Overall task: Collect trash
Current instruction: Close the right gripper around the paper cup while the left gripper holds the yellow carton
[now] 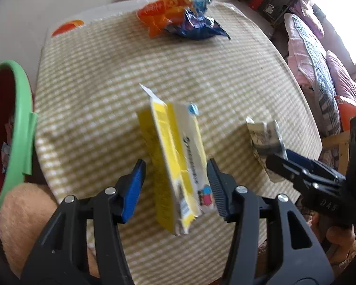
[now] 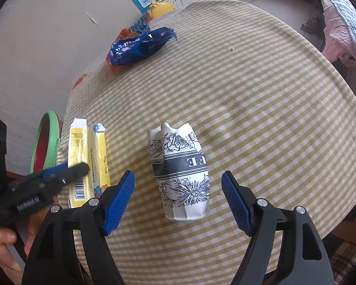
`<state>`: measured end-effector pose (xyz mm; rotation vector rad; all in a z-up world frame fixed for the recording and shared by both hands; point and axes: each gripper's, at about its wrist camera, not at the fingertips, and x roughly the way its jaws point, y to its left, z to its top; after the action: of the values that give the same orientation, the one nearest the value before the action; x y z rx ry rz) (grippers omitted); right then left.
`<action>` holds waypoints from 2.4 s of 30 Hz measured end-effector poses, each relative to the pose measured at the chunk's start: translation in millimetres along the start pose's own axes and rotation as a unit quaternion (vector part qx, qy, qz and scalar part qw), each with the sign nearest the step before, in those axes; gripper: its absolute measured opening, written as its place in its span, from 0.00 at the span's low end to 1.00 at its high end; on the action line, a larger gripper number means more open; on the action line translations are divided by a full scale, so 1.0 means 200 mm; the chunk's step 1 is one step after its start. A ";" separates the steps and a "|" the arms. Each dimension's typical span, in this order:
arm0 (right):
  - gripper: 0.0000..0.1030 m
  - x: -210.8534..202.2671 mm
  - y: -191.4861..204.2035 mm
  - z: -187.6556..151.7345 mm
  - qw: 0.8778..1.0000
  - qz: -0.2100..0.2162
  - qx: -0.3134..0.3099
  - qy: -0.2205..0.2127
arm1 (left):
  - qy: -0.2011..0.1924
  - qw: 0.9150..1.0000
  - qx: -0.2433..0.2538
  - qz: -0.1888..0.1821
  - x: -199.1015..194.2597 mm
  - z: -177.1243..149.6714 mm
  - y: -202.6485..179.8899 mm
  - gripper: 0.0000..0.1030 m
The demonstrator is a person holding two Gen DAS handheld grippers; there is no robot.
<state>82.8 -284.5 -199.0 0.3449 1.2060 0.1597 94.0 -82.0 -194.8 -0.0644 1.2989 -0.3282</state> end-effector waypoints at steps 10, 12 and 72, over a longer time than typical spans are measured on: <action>0.70 0.00 0.00 0.00 1.000 -0.001 -0.001 0.001 | -0.006 0.999 0.028 0.030 0.08 -0.01 -0.08 0.49; 0.70 0.01 0.01 0.00 1.000 -0.001 -0.002 0.002 | -0.008 0.999 0.031 0.035 0.08 -0.01 -0.08 0.50; 0.38 0.01 0.03 0.01 1.000 0.013 -0.004 -0.015 | -0.096 0.991 0.056 0.074 -0.17 -0.01 -0.06 0.24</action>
<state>84.9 -279.0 -198.1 0.3542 1.1717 0.1816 81.0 -84.6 -161.0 0.0921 1.0851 -0.2606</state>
